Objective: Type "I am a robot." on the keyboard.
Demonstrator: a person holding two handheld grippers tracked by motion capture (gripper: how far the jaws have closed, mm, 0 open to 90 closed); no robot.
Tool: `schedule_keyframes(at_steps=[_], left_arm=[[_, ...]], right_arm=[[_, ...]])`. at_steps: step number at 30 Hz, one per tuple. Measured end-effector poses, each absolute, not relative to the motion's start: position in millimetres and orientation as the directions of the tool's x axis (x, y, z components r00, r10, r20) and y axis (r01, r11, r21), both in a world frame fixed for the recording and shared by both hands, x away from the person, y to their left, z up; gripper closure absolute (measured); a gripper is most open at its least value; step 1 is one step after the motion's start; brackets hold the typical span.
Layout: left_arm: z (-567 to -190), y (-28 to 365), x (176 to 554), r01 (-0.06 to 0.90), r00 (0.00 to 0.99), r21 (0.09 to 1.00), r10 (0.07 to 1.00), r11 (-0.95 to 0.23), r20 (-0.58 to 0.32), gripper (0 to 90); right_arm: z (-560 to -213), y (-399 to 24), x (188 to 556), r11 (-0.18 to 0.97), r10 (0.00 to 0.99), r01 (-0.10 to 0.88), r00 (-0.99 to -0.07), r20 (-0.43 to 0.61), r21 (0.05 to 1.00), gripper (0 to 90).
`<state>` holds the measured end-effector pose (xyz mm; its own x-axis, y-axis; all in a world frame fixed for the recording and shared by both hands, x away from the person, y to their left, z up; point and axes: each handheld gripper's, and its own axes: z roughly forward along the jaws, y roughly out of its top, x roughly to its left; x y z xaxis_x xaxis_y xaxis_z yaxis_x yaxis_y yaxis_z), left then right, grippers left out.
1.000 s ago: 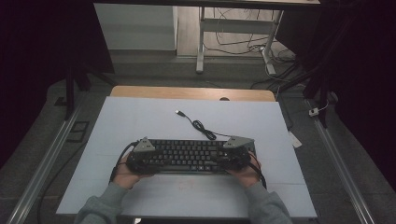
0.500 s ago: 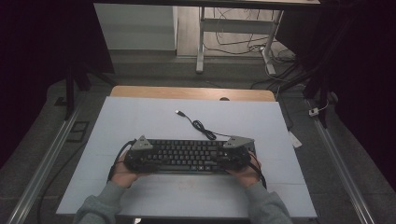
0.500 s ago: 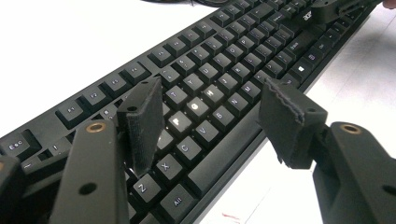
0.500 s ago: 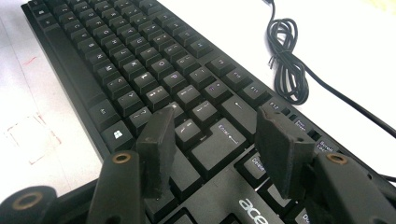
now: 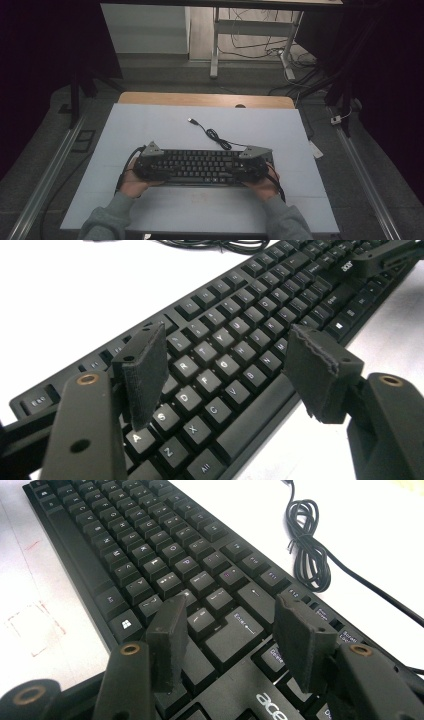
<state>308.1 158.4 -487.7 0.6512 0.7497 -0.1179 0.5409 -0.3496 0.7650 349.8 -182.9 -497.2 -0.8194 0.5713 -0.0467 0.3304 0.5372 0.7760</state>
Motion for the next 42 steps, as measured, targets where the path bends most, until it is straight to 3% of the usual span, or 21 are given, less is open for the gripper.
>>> schedule_keyframes(at_steps=[17, 34, 42], left_arm=[[-491, 151, 331, 0.552, 0.633, 0.731, 0.773, -0.402, -0.053, 50.5], [-500, 145, 346, 0.593, 0.645, 0.663, 0.762, -0.457, -0.052, 88.3], [-508, 141, 347, 0.603, 0.652, 0.634, 0.757, -0.484, -0.042, 89.0]], right_arm=[[-496, -184, 350, 0.532, 0.577, 0.329, -0.815, -0.049, 0.78, 47.9], [-496, -185, 349, 0.535, 0.579, 0.326, -0.814, -0.057, 0.779, 47.9], [-496, -185, 349, 0.533, 0.578, 0.326, -0.814, -0.056, 0.781, 47.9]])
